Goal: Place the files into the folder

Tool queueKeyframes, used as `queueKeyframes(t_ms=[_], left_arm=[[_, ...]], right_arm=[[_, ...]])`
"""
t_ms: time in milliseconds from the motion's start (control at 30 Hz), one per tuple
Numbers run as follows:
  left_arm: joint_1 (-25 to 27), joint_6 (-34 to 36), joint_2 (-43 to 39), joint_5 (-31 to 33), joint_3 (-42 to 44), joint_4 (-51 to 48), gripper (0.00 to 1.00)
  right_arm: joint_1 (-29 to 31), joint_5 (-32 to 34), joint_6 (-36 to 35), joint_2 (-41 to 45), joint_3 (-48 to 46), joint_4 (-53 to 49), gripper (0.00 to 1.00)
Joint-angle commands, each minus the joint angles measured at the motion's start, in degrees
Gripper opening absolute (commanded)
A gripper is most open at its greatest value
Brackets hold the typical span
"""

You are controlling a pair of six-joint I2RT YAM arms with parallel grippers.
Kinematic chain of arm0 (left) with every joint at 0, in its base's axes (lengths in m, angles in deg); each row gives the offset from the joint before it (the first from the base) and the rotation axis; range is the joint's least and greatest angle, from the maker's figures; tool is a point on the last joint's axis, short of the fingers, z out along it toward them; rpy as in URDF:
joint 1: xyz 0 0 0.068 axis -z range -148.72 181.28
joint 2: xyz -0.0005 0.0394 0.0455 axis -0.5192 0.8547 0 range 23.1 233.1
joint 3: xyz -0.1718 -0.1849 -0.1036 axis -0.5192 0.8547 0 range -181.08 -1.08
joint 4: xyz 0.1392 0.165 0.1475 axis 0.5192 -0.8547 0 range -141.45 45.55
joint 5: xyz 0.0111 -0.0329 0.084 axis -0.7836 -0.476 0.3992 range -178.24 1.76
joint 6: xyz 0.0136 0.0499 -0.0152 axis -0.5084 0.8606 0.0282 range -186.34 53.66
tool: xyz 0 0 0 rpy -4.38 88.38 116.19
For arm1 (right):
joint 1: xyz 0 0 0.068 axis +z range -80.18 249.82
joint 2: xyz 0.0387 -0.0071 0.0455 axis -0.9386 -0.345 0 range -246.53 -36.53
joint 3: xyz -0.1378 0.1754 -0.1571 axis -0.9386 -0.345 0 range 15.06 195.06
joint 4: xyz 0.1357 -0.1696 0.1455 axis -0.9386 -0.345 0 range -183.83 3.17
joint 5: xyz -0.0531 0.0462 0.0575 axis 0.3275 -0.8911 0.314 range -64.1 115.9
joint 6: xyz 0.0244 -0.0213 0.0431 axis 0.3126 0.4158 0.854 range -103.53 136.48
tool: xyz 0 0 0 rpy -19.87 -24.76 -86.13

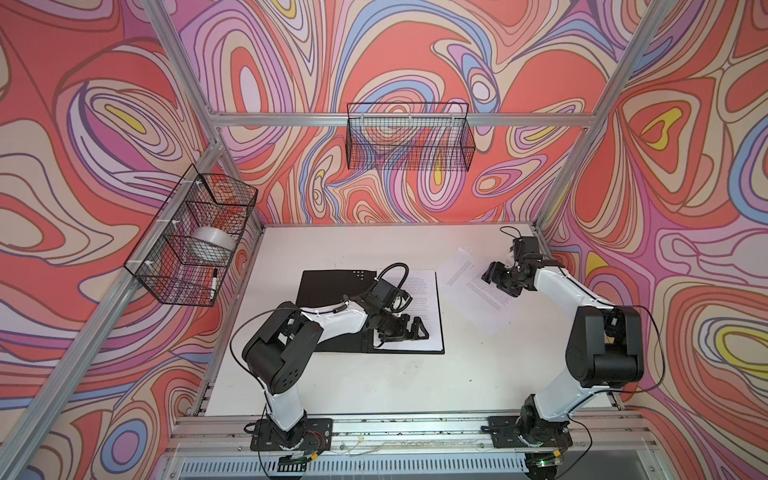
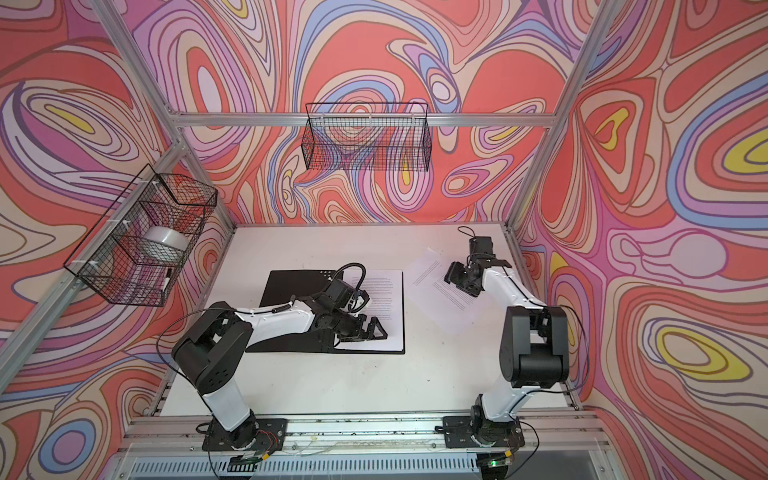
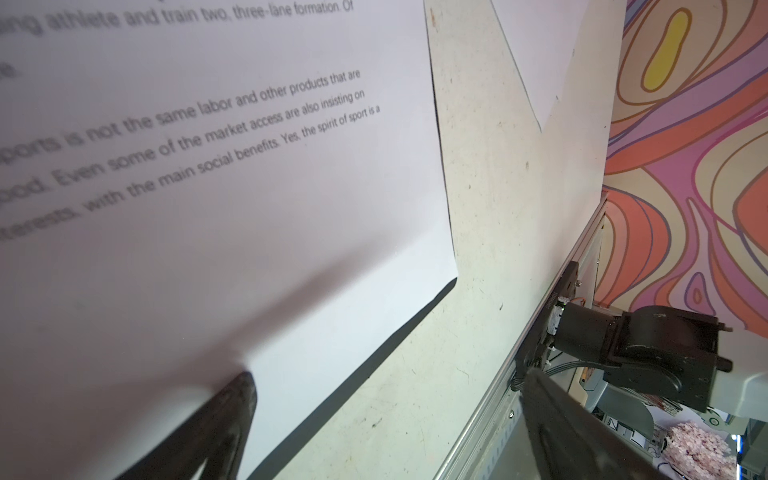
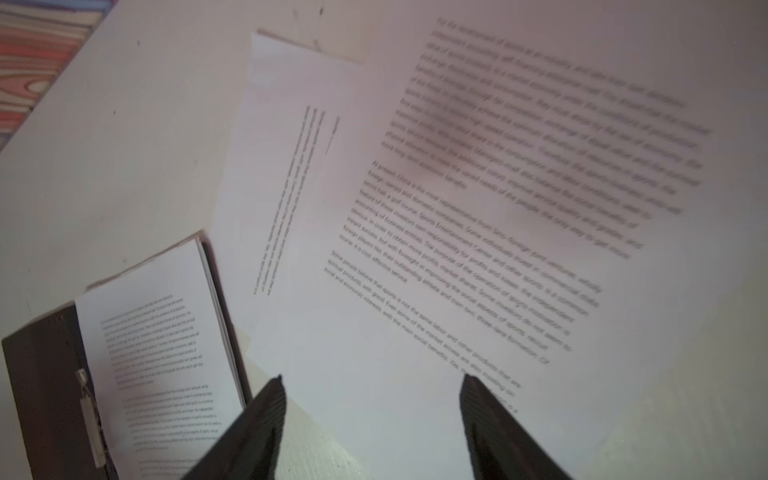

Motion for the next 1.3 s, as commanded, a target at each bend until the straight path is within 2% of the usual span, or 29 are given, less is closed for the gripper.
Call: queueKeyframes(t_ms=[0,100,300,433,600,667,733,767,933,1100,1167,1267], left_arm=[[0.2,0.2,-1.2,-1.8,-2.1,-2.0,1.0],[0.2,0.2,-3.1,-2.3,-4.2,-3.1,1.0],[0.2,-0.6,-5.8,-2.4,-8.2,-4.9,1.0],[0.9,-0.2,-5.2,-1.9,-11.5,-5.7,1.0],[2.8,1.0,-0.2,-1.5,-18.5,-8.9,1.0],[3.9,1.6,2.4,-0.9,-22.0,-9.9,1.0],[4.7,1.7,5.7,-0.4,-26.0,-10.9,1.0],[5.2,1.6,7.4,-0.4,-27.8,-10.8,1.0],[6.3,0.4,16.6,0.3,-37.1,-10.4,1.0],[7.4,0.1,25.6,0.4,-47.6,-10.5,1.0],[7.5,-0.9,29.2,0.0,-51.1,-10.4,1.0],[7.6,-2.1,33.4,-0.3,-55.0,-9.2,1.0]], right_arm=[[1.7,-3.0,-0.7,-1.8,-2.2,-0.5,0.53],[2.8,-3.3,-0.3,-2.3,-3.4,-0.2,0.38],[2.8,-3.9,0.3,-2.5,-7.7,-0.6,0.22],[2.8,-2.4,1.4,-3.3,-9.9,-1.2,0.17],[2.2,-3.6,3.1,-2.5,-13.9,-0.9,0.1],[0.8,-6.0,3.9,-0.7,-15.8,-0.3,0.05],[-3.1,-14.5,5.7,2.7,-18.8,3.3,0.01],[-5.3,-16.3,6.8,4.8,-19.3,4.2,0.01],[-9.1,-8.7,7.0,9.0,-13.0,1.4,0.17],[-14.6,-2.9,8.5,7.1,-8.6,2.2,0.57],[-17.4,-1.1,9.1,5.4,-7.5,3.5,0.69],[-21.1,2.5,9.0,3.3,-6.0,5.7,0.78]])
